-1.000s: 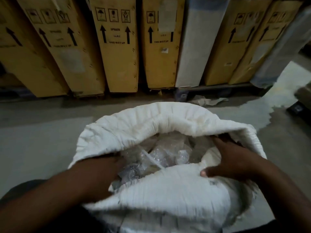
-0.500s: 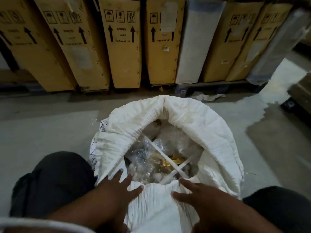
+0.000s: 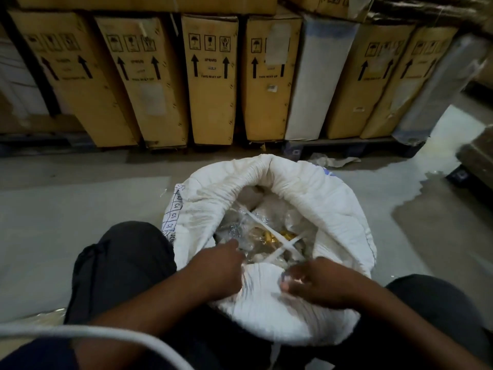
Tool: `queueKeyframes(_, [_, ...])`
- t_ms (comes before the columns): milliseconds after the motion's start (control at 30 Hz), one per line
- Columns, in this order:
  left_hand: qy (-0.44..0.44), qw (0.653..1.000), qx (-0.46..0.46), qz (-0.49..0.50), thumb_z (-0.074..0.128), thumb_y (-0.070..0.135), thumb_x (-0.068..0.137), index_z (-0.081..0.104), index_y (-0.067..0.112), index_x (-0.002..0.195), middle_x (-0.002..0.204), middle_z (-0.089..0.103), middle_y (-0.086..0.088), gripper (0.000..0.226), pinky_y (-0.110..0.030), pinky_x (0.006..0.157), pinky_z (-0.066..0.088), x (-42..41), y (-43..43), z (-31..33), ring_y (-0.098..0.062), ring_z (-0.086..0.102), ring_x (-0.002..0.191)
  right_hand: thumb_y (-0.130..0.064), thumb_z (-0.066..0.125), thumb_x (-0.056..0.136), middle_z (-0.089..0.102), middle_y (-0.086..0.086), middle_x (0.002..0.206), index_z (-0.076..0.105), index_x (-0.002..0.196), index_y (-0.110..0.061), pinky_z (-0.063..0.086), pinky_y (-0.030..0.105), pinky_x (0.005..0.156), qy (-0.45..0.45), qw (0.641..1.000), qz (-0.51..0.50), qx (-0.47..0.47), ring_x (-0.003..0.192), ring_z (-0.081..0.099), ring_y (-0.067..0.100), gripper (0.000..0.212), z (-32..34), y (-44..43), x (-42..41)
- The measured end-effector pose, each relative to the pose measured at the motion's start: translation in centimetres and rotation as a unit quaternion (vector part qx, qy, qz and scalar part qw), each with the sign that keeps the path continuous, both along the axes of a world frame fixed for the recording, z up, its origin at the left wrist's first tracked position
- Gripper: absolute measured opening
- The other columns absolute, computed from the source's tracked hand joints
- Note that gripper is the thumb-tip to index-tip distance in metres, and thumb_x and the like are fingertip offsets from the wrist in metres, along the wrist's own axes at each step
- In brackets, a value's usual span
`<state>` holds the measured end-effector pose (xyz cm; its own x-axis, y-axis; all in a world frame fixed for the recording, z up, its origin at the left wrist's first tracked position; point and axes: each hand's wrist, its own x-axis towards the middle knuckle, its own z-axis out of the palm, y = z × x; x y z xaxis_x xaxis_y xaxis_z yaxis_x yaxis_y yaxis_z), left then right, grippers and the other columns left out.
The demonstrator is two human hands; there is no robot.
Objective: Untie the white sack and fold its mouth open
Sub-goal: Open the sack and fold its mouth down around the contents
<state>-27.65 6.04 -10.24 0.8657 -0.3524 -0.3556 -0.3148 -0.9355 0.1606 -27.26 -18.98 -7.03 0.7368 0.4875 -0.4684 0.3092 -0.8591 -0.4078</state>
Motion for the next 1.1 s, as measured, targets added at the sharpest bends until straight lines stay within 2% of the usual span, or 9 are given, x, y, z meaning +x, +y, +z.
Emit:
queueKeyframes(67, [-0.047,0.99,-0.119,0.052,0.056,0.042,0.097,0.045,0.021,0.151,0.152,0.042,-0.004,0.058,-0.039,0.111,0.046,2.6,0.2,0.4,-0.025,0.048,0.141,-0.059,0.061,0.096,0.076,-0.006,0.098,0.071,0.121,-0.03,0.051,0.029,0.079,-0.134,0.984,-0.097,0.071,0.086,0.068,0.005,0.04,-0.5,0.2,2.6])
queueKeyframes(200, [-0.125,0.958,-0.242,0.087,0.06,0.064,0.088,0.015,0.03,0.165,0.175,0.012,-0.002,0.096,-0.037,0.127,0.023,6.8,-0.3,0.0,-0.019,0.014,0.16,-0.048,0.066,0.095,0.054,-0.003,0.15,0.046,0.153,-0.029,0.045,0.034,0.11,-0.254,0.949,-0.129,0.135,0.135,0.053,0.016,0.065,-1.6,1.4,6.5])
queueKeyframes(367, [-0.222,0.937,-0.232,0.141,0.055,0.075,0.085,-0.003,0.038,0.166,0.175,-0.012,0.006,0.106,-0.048,0.129,0.01,10.6,0.5,-1.9,-0.019,-0.007,0.162,-0.059,0.057,0.095,0.007,0.0,0.175,0.01,0.165,-0.037,0.009,0.053,0.129,-0.296,0.948,-0.113,0.028,0.161,0.005,0.021,0.087,-3.7,0.6,11.4])
queueKeyframes(467, [-0.222,0.941,-0.197,0.165,0.051,0.08,0.083,-0.008,0.036,0.166,0.174,-0.019,0.003,0.111,-0.048,0.129,0.001,11.8,1.3,-2.8,-0.021,-0.016,0.161,-0.052,0.064,0.095,0.012,0.0,0.175,0.02,0.164,-0.032,0.013,0.042,0.128,-0.318,0.939,-0.102,0.081,0.16,0.011,0.02,0.084,-4.0,0.8,12.1])
queueKeyframes(567, [-0.242,0.938,-0.2,0.144,0.057,0.073,0.088,-0.001,0.032,0.167,0.176,-0.012,0.004,0.106,-0.047,0.131,0.007,12.5,1.2,-2.7,-0.019,-0.007,0.162,-0.041,0.06,0.099,0.039,-0.006,0.165,0.038,0.159,-0.032,0.042,0.038,0.118,-0.294,0.937,-0.076,0.174,0.147,0.043,0.015,0.065,-3.8,2.4,10.9])
queueKeyframes(667, [-0.249,0.938,-0.221,0.097,0.056,0.063,0.094,0.007,0.032,0.167,0.176,0.005,0.011,0.094,-0.047,0.125,0.031,12.7,0.1,-3.1,-0.016,0.02,0.159,-0.04,0.057,0.101,0.048,-0.007,0.159,0.04,0.158,-0.032,0.044,0.034,0.114,-0.274,0.948,-0.049,0.155,0.138,0.053,0.015,0.06,-4.8,3.6,11.3])
queueKeyframes(800, [-0.227,0.946,-0.198,0.117,0.056,0.064,0.092,0.006,0.035,0.167,0.175,0.011,0.009,0.094,-0.053,0.124,0.032,13.7,0.7,-3.7,-0.018,0.014,0.161,-0.045,0.055,0.097,0.042,0.001,0.164,0.03,0.161,-0.023,0.015,0.05,0.128,-0.327,0.935,-0.134,0.038,0.151,0.038,0.022,0.073,-5.9,2.2,14.2])
queueKeyframes(900, [-0.226,0.946,-0.182,0.144,0.056,0.071,0.088,-0.007,0.036,0.166,0.176,0.0,0.003,0.106,-0.052,0.128,0.021,14.8,1.9,-3.7,-0.027,0.006,0.162,-0.047,0.061,0.094,0.04,0.003,0.162,0.029,0.16,-0.021,0.015,0.061,0.126,-0.344,0.917,-0.201,0.033,0.153,0.033,0.026,0.078,-5.5,1.0,15.6])
queueKeyframes(1100, [-0.274,0.93,-0.157,0.187,0.058,0.076,0.084,-0.007,0.026,0.167,0.175,0.006,-0.009,0.116,-0.054,0.128,0.022,16.5,3.5,-3.1,-0.034,0.012,0.16,-0.053,0.069,0.091,0.017,0.006,0.172,0.017,0.165,-0.031,0.017,0.045,0.128,-0.346,0.902,-0.223,0.13,0.16,0.011,0.021,0.093,-3.6,-0.9,17.1])
